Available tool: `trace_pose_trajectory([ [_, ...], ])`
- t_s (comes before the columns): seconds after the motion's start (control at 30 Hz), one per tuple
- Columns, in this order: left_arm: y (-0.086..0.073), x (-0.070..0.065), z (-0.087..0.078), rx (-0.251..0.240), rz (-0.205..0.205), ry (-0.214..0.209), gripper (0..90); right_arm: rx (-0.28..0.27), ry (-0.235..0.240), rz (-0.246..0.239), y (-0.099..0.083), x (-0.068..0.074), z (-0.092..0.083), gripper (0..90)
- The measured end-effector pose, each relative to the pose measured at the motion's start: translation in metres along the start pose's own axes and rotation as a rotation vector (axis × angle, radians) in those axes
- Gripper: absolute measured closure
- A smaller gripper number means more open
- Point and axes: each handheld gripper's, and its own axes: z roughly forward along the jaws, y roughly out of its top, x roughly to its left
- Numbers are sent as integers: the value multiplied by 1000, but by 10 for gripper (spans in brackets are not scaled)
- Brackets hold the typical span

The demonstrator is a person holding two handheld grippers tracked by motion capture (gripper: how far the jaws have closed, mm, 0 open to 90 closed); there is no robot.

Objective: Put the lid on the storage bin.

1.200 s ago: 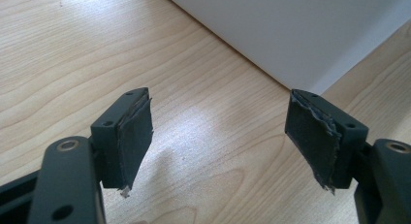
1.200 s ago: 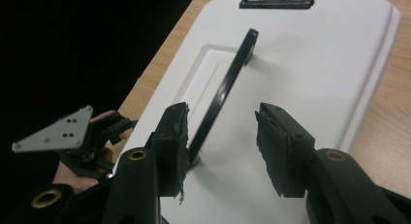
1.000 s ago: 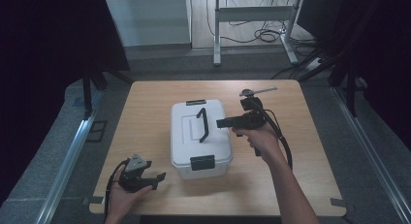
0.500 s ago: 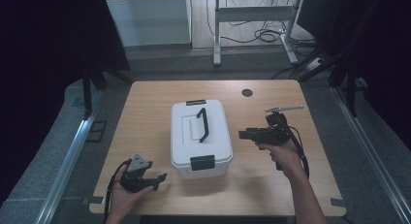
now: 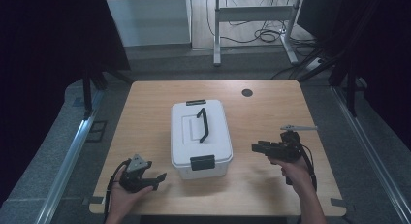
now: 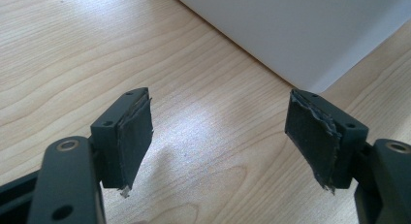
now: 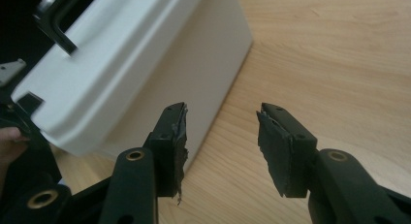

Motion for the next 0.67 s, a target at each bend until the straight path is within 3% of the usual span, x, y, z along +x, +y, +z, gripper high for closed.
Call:
trace_pose_trajectory([
  [0.3,0,-1,2,9,4,7,256,-3,-17,27,-26,-20,2,536],
  [0.67,0,-1,1,3,0,6,255,-6,-14,25,-28,-21,6,522],
])
